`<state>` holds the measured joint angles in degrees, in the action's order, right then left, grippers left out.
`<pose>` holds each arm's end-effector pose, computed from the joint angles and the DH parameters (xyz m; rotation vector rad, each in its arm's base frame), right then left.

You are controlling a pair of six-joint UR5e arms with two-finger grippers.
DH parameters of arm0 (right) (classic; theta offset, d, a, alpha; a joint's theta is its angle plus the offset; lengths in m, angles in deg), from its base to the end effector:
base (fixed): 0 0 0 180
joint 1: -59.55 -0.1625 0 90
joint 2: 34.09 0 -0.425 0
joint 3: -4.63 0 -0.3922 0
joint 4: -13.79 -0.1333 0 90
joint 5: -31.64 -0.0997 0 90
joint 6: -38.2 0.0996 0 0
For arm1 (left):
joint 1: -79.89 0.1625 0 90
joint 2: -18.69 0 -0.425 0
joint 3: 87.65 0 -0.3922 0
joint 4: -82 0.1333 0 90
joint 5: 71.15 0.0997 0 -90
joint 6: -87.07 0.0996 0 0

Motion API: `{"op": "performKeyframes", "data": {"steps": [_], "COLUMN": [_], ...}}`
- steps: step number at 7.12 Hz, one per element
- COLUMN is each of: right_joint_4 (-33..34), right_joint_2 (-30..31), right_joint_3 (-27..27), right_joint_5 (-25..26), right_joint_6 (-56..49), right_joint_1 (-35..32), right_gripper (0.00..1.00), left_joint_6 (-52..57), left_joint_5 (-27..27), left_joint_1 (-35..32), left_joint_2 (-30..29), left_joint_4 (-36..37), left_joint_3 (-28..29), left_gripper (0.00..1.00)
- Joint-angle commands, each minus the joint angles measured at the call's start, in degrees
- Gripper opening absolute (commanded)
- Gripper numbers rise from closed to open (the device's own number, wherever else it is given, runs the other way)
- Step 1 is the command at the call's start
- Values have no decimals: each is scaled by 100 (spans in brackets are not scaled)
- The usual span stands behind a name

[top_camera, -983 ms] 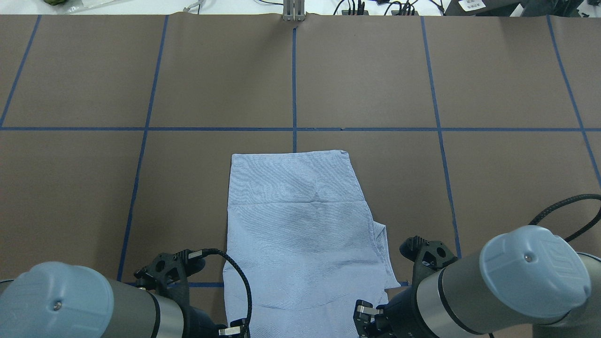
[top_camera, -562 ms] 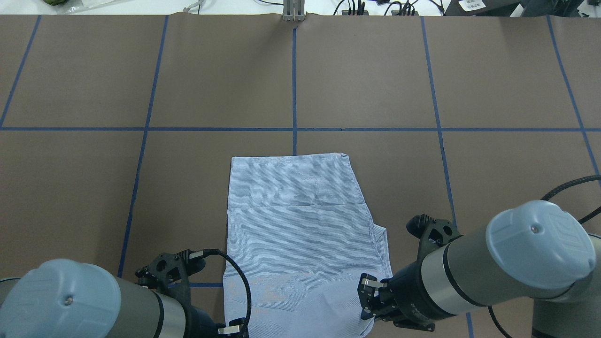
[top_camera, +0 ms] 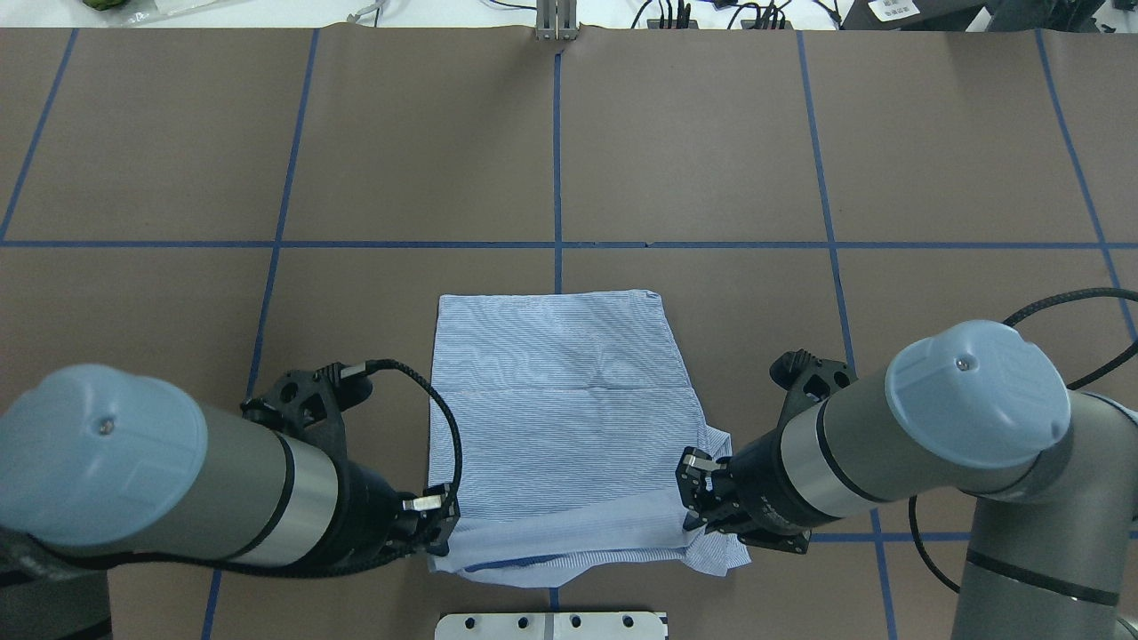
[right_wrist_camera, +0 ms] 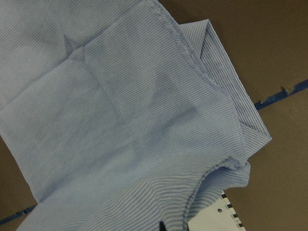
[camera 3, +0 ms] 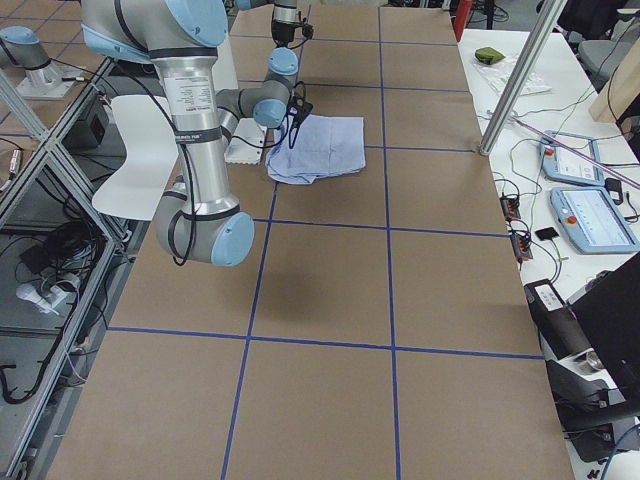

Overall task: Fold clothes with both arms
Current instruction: 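Lift the near end of the shirt with both grippers, then fold the held end over the shirt away from the robot with both grippers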

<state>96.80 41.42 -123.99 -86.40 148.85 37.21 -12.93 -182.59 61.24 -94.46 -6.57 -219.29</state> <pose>-0.3997 -0.2578 0.2177 -0.4303 -1.0388 0.4140 0.4065 -0.2395 0.1509 -0.2519 1.1153 -0.2377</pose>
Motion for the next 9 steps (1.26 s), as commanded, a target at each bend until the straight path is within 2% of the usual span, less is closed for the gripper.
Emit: {"op": "performKeyframes", "data": {"steps": [1, 2, 5, 7, 9], "right_joint_4": [21, 21, 21, -5, -40], "right_joint_2": [-412, -684, -1037, -1344, -1635], "right_joint_3": [361, 711, 1416, 1934, 2348], "right_joint_5": [-8, 18, 149, 255, 290], "right_joint_6": [-122, -305, -998, -1141, -1501], "right_joint_1": [-480, -612, -876, -1008, -1044], "right_gripper": [0, 0, 0, 0, 0], "left_joint_6": [445, 464, 709, 745, 754], "left_joint_5": [-142, -150, -141, -141, -141], "left_joint_1": [-533, -647, -1016, -1149, -1272], "left_joint_2": [-224, -225, -225, -225, -225], "left_joint_4": [-124, -439, -757, -1791, -2233], "left_joint_3": [627, 891, 1428, 2287, 2694], "left_gripper": [0, 0, 0, 0, 0]}}
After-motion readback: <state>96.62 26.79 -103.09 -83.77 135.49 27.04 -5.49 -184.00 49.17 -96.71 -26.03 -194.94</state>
